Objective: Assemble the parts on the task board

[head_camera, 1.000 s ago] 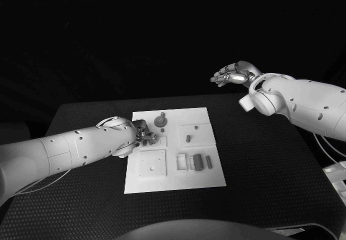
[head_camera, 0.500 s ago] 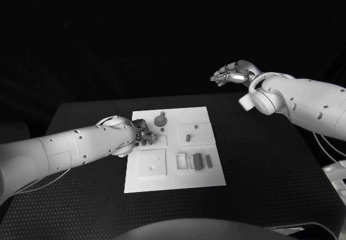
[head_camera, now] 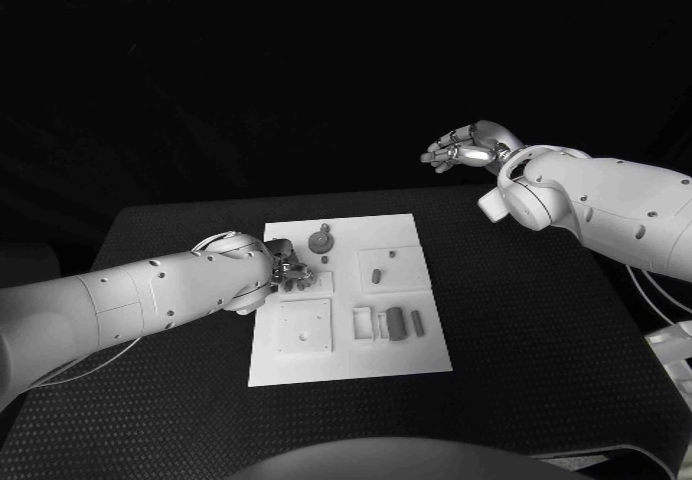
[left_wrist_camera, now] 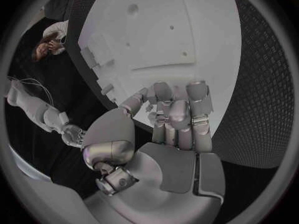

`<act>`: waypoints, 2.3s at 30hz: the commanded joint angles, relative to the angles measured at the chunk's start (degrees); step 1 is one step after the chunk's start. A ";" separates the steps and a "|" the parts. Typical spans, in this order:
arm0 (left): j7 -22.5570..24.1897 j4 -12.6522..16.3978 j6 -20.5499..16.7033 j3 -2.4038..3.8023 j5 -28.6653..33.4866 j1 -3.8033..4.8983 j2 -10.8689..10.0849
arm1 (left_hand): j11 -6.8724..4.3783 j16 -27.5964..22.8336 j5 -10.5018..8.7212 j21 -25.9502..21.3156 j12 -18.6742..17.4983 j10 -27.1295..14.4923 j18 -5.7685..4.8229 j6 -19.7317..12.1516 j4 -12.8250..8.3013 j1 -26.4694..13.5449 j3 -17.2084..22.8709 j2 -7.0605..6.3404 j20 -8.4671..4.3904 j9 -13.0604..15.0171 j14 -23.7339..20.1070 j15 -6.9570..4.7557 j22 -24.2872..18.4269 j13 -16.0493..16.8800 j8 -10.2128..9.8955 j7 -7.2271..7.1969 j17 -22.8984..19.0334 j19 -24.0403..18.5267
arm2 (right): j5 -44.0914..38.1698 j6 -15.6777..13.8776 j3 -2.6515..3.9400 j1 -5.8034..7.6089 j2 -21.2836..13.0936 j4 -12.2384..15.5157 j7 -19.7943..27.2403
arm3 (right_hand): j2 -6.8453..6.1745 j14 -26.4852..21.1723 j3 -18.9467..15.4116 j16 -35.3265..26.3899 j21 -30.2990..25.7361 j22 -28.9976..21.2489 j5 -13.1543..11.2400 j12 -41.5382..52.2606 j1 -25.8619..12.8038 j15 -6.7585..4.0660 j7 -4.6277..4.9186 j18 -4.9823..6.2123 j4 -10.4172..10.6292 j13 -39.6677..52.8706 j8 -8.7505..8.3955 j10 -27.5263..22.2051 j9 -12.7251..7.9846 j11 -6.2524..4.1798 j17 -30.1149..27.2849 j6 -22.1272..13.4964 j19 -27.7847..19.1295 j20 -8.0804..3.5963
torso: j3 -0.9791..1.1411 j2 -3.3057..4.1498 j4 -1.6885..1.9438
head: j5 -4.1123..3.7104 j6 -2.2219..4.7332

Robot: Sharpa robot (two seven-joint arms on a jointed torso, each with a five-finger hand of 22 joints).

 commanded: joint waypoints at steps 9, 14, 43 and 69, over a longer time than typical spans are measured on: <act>0.25 0.09 -0.01 -0.12 -0.33 -0.21 0.25 | 0.22 0.16 -0.31 -0.14 0.22 -0.40 0.98 -0.46 -1.42 2.30 0.74 2.90 -1.12 -0.11 -0.13 -0.40 1.15 -0.08 0.22 0.20 -0.10 0.15 | 0.06 0.60 0.03 -0.02 -0.04 0.08 0.47 | -0.07 -0.50 -0.23 -0.21 -0.39 0.13 0.02 0.40 0.33 0.09 3.24 -1.16 0.27 -0.10 0.26 -0.21 -0.08 0.14 0.14 -0.45 -0.50 -0.08 | -0.03 -0.01 0.00 | -0.09 0.04; 0.50 0.07 -0.25 -0.12 -0.34 -0.21 0.30 | 0.22 0.18 -0.29 -0.11 0.26 -0.38 0.96 -0.40 -1.82 2.66 0.75 3.03 -1.10 -0.09 -0.12 -0.39 1.16 -0.09 0.28 0.19 -0.11 0.15 | 0.06 0.63 0.03 -0.02 0.03 0.05 0.47 | -0.06 -0.50 -0.23 -0.23 -0.41 0.15 0.02 0.42 0.30 0.09 3.24 -1.16 0.32 -0.12 0.27 -0.21 -0.09 0.14 0.16 -0.45 -0.50 -0.07 | -0.04 0.00 0.01 | -0.13 0.02; -0.44 -0.08 1.92 -0.12 -0.95 -0.21 0.25 | 0.30 0.17 -0.68 -0.16 0.26 -0.43 0.89 -0.58 -1.48 2.51 -0.01 1.37 -1.02 -0.22 -0.15 -0.31 1.07 -0.25 0.25 0.28 -0.22 0.11 | 0.07 0.74 0.03 -0.02 0.09 0.06 0.44 | -0.08 -0.52 -0.26 -0.32 -0.53 0.27 0.03 0.47 0.25 0.10 3.23 -1.17 0.48 -0.24 0.30 -0.22 -0.16 0.14 0.28 -0.46 -0.51 -0.09 | -0.02 0.00 0.00 | -0.24 -0.20; -0.49 -0.48 0.60 -0.12 -1.88 -0.23 0.72 | 0.24 0.21 0.00 -0.40 0.42 -0.60 1.09 -1.01 0.31 -1.66 -4.73 -1.89 -1.17 -0.30 -0.31 -0.40 1.03 -0.32 0.24 0.24 -0.26 -0.02 | 0.07 0.54 0.03 -0.02 -0.05 0.07 0.48 | -0.06 -0.51 -0.22 -0.40 -0.62 0.40 0.04 0.54 0.39 0.10 3.22 -1.16 0.49 -0.35 0.34 -0.21 -0.21 0.12 0.40 -0.45 -0.50 -0.11 | -0.02 0.03 0.01 | -0.33 -0.34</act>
